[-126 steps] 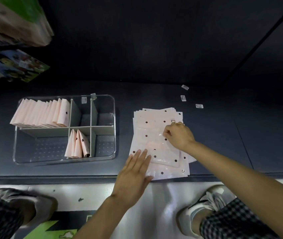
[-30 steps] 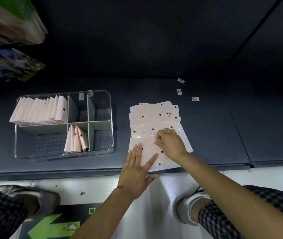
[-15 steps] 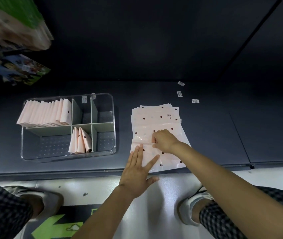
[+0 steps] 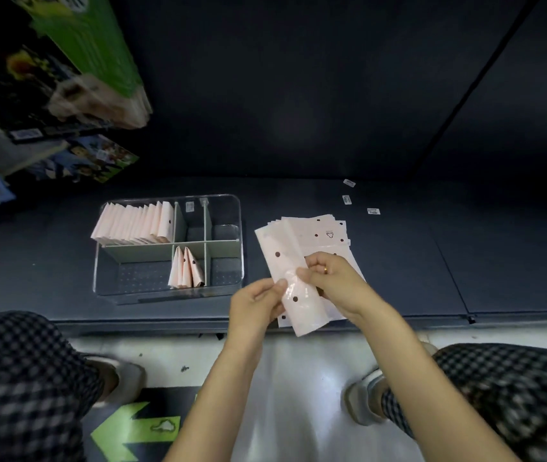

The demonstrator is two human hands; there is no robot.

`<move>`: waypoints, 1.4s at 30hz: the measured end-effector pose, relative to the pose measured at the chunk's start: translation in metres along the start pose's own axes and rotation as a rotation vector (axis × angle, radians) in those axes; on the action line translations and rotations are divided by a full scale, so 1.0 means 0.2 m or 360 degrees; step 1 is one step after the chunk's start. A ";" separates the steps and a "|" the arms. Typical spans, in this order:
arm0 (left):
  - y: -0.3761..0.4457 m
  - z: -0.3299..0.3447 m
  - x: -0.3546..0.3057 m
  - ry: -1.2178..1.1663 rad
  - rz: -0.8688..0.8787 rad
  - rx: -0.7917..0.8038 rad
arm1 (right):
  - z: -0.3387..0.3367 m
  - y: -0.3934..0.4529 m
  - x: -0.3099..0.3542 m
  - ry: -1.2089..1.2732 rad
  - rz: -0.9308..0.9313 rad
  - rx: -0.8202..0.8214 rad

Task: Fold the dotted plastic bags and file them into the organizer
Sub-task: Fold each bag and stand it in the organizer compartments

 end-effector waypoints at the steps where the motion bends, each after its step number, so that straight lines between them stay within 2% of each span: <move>1: -0.04 -0.01 -0.02 -0.0014 0.0014 0.0012 | 0.03 -0.04 0.01 0.0045 -0.0015 -0.0001; 8: -0.21 -0.10 -0.13 0.0158 0.0037 0.0117 | 0.10 -0.27 0.02 0.0204 -0.0100 0.0016; 13: -0.26 -0.11 -0.21 0.0127 0.0108 0.0342 | 0.10 -0.35 0.07 0.0252 -0.0244 0.0001; 18: -0.29 -0.11 -0.26 0.0099 0.0137 0.0388 | 0.12 -0.41 0.11 0.0238 -0.0431 0.0029; 23: -0.30 -0.12 -0.27 0.0102 0.0186 0.0380 | 0.12 -0.43 0.16 0.0017 -0.0562 0.0002; 30: -0.30 -0.12 -0.30 0.0021 0.0210 0.0344 | 0.13 -0.42 0.16 0.0016 -0.0618 -0.0065; 34: -0.29 -0.11 -0.25 0.0255 0.0240 0.0186 | 0.15 -0.42 0.17 -0.0051 -0.0643 -0.0111; 38: -0.28 -0.13 -0.26 0.0295 0.0365 0.0013 | 0.15 -0.42 0.17 -0.0014 -0.0579 -0.0102; 40: -0.28 -0.13 -0.28 0.0424 0.0468 0.0020 | 0.17 -0.41 0.17 -0.0023 -0.0570 -0.0111; 42: -0.29 -0.10 -0.30 0.0577 0.0558 0.0073 | 0.19 -0.41 0.17 -0.0199 -0.0587 -0.0141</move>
Point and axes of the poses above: each hand's wrist, its own y-axis towards the middle knuckle, its own z-axis out of the palm, x = y × z, the point moved 5 cm from there along y, towards the middle knuckle, and after that the axes turned 3 degrees about x, right-handed, at the moved point
